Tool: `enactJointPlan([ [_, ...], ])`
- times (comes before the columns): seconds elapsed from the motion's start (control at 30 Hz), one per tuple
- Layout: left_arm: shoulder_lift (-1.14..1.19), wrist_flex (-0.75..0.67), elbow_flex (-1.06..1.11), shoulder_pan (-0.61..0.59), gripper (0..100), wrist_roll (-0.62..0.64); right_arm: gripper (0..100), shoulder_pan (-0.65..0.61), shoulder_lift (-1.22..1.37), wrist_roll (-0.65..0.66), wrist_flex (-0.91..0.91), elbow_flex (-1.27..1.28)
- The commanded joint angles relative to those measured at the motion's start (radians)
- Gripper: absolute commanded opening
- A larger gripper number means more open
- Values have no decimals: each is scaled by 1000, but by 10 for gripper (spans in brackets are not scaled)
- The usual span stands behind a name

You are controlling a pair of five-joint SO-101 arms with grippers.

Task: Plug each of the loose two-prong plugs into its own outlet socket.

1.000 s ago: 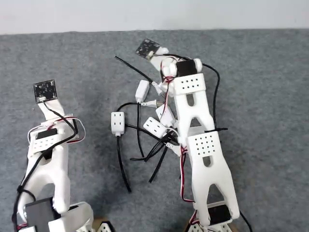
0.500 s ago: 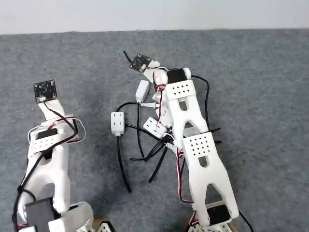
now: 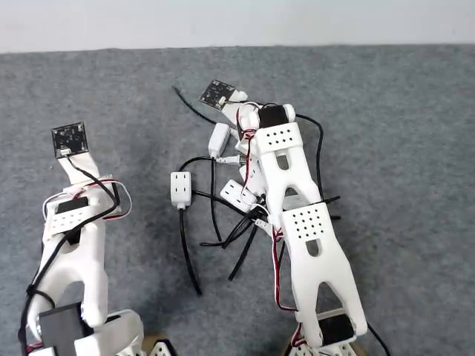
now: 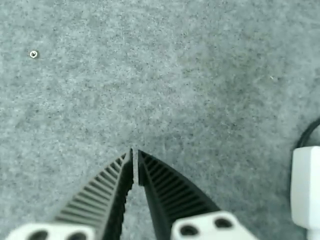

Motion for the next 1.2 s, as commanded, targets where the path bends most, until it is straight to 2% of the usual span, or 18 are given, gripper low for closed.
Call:
enactJointPlan([
  [0.0, -28, -28, -13, -9, 15, -9, 9, 48, -10, 0, 28, -77],
  [0.1, -28, -28, -13, -8, 15, -9, 9, 87, -8, 0, 108, -164],
  [0.27, -28, -28, -15, -8, 15, -9, 9, 196, -65, -2, 205, -163],
  [0.57, -28, -29, -15, -6, 15, -9, 9, 467, -143, 6, 329, -161],
  [0.77, -28, -29, -15, -6, 15, -9, 9, 638, -142, 3, 337, -158],
  [1.17, -28, -29, -16, 5, 15, -9, 9, 914, 31, 21, 338, -157],
])
